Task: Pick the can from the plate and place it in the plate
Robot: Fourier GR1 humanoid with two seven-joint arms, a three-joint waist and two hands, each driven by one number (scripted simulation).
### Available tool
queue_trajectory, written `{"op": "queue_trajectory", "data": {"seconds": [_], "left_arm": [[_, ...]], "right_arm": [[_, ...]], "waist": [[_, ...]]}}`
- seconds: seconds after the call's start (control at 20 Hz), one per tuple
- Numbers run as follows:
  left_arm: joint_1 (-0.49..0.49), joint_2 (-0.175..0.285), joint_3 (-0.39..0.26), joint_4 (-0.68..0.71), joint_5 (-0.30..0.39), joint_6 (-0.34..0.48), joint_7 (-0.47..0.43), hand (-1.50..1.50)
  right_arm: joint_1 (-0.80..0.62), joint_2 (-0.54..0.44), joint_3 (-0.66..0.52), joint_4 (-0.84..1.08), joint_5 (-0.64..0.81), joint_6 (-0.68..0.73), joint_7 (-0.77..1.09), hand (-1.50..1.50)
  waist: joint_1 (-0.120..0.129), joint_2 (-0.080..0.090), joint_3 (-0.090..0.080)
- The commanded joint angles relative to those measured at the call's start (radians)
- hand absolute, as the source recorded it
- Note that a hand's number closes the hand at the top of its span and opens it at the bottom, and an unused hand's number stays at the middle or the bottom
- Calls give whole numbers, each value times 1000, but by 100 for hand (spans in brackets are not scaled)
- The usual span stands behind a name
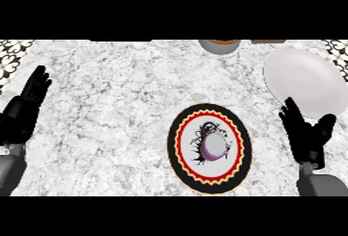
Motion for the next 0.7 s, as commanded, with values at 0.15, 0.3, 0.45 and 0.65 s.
{"op": "queue_trajectory", "data": {"seconds": [0.15, 0.3, 0.45, 0.65], "left_arm": [[103, -145, -97, 49, 31, 1, 118, 0], [113, -186, -121, 75, 58, -20, 150, 0], [147, -293, -175, 38, 74, 21, 224, 0], [213, -309, -186, -27, 52, 56, 227, 0]], "right_arm": [[-254, -81, 23, -104, -28, 177, -82, 150], [-286, -347, 119, -138, 294, 188, -124, 150], [-308, -147, -2, -36, 204, 19, -276, -150], [-261, -94, -42, 36, 114, 110, -511, -150]], "waist": [[25, -24, -4], [26, -22, -41], [5, -23, -3], [-4, -26, -3]]}}
